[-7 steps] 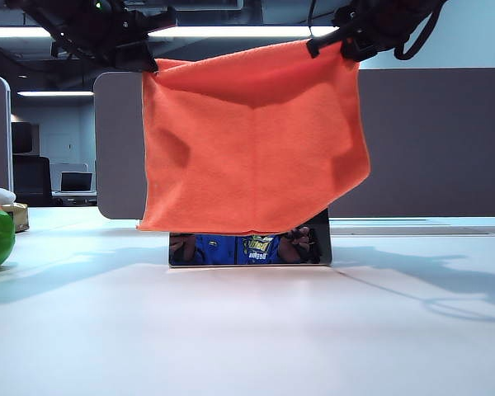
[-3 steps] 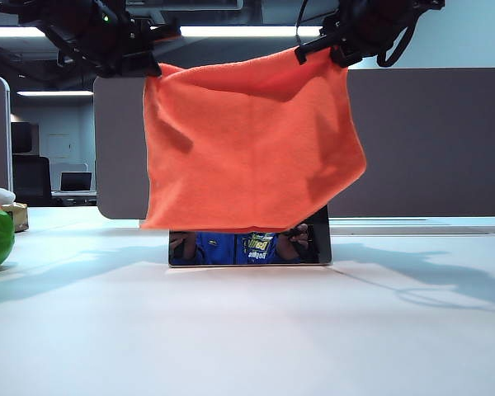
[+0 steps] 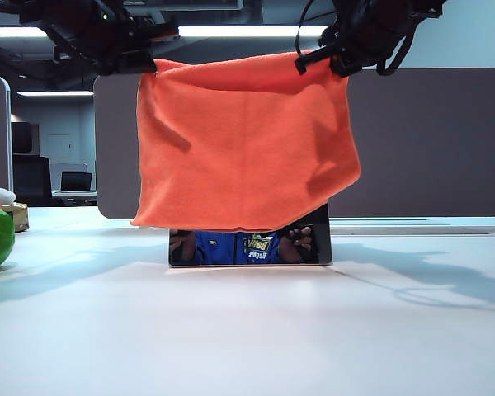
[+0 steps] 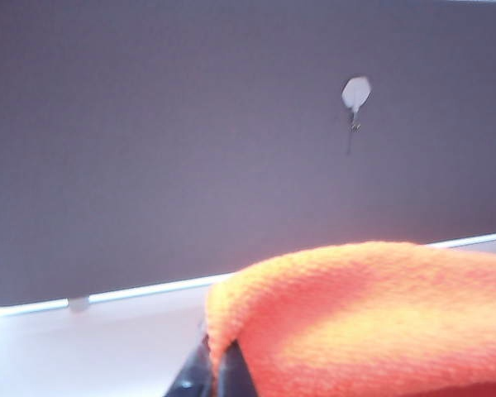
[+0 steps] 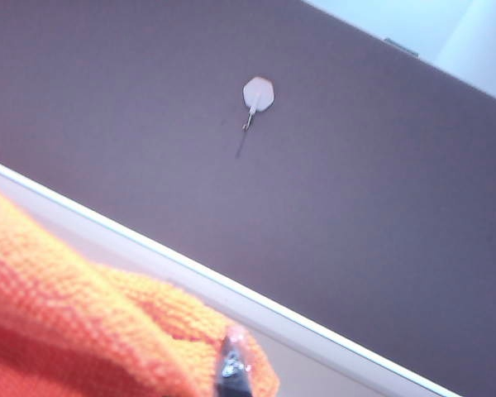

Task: Pick up the cloth from the table and use it to cover the mirror.

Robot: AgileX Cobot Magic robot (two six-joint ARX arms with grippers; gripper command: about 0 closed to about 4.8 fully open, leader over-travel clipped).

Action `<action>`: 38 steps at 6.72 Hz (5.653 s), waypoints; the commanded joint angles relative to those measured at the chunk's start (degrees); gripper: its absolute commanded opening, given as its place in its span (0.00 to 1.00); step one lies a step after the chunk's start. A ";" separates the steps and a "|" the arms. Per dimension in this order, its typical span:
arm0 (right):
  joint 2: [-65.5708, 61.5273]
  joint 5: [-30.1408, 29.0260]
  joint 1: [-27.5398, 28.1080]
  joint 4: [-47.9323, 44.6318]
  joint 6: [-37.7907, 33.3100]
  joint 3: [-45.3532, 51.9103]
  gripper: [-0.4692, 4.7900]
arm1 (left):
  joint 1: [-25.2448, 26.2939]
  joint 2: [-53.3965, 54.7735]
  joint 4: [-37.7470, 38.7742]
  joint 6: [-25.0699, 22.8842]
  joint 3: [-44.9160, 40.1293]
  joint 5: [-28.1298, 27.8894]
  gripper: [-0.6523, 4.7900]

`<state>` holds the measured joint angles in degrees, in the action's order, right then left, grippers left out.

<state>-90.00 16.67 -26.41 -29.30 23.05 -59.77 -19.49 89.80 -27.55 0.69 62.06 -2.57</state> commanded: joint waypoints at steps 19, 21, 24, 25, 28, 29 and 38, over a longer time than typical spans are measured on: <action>-0.02 -6.29 4.66 -1.46 -0.46 -0.37 0.48 | 0.07 2.78 1.79 0.20 0.24 0.20 0.71; -0.04 -0.24 4.72 -7.93 -0.20 -0.39 0.54 | 0.07 2.78 4.17 0.17 0.24 -0.22 0.71; 0.04 -0.31 4.96 -5.88 -0.07 -0.37 0.56 | 0.07 2.75 7.39 0.17 0.24 -0.22 0.76; 0.04 -0.28 4.96 -3.30 -0.07 -0.37 0.58 | 0.07 2.69 7.72 0.17 0.24 -0.24 0.76; 0.04 -3.43 4.96 4.52 -0.07 -0.37 0.73 | 0.04 0.17 6.43 0.20 0.24 -2.82 0.92; 0.04 -3.96 4.96 4.96 -0.07 -0.37 0.73 | -0.02 -1.11 4.70 0.17 0.24 -2.82 0.92; -0.44 -10.19 5.38 5.07 -0.09 -0.37 0.36 | -0.02 -5.03 12.09 0.20 0.17 -4.72 0.92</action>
<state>-90.63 6.35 -21.04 -23.09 23.20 -59.86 -19.44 84.93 -15.29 0.93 62.06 -7.55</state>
